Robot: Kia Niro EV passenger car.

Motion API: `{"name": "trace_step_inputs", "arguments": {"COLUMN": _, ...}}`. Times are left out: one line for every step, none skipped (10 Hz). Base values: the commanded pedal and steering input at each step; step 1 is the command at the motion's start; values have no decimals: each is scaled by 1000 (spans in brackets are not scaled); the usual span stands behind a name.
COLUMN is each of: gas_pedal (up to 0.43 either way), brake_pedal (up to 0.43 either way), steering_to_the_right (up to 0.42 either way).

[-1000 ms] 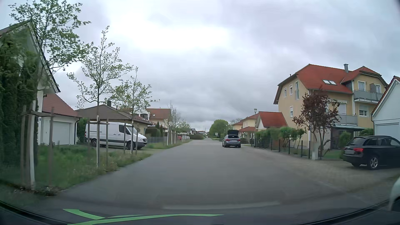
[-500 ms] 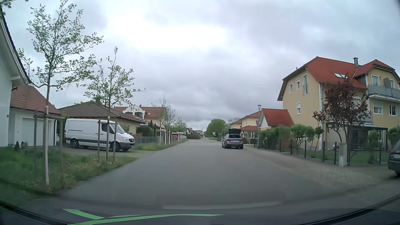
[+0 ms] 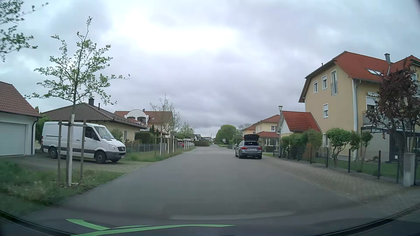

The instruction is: Follow the waypoints while adhering to traffic rules and regulations

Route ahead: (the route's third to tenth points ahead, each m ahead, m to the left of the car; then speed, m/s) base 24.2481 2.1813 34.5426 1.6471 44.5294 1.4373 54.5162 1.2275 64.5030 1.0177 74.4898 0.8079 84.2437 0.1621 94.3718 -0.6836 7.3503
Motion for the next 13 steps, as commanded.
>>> {"name": "trace_step_inputs", "arguments": {"gas_pedal": 67, "brake_pedal": 0, "steering_to_the_right": 4}}
{"name": "trace_step_inputs", "arguments": {"gas_pedal": 59, "brake_pedal": 0, "steering_to_the_right": 4}}
{"name": "trace_step_inputs", "arguments": {"gas_pedal": 39, "brake_pedal": 0, "steering_to_the_right": 4}}
{"name": "trace_step_inputs", "arguments": {"gas_pedal": 28, "brake_pedal": 0, "steering_to_the_right": 4}}
{"name": "trace_step_inputs", "arguments": {"gas_pedal": 0, "brake_pedal": 0, "steering_to_the_right": 5}}
{"name": "trace_step_inputs", "arguments": {"gas_pedal": 0, "brake_pedal": 0, "steering_to_the_right": 5}}
{"name": "trace_step_inputs", "arguments": {"gas_pedal": 0, "brake_pedal": 0, "steering_to_the_right": 5}}
{"name": "trace_step_inputs", "arguments": {"gas_pedal": 0, "brake_pedal": 0, "steering_to_the_right": 6}}
{"name": "trace_step_inputs", "arguments": {"gas_pedal": 0, "brake_pedal": 0, "steering_to_the_right": 5}}
{"name": "trace_step_inputs", "arguments": {"gas_pedal": 0, "brake_pedal": 0, "steering_to_the_right": 6}}
{"name": "trace_step_inputs", "arguments": {"gas_pedal": 0, "brake_pedal": 0, "steering_to_the_right": 6}}
{"name": "trace_step_inputs", "arguments": {"gas_pedal": 0, "brake_pedal": 0, "steering_to_the_right": 6}}
{"name": "trace_step_inputs", "arguments": {"gas_pedal": 0, "brake_pedal": 0, "steering_to_the_right": 6}}
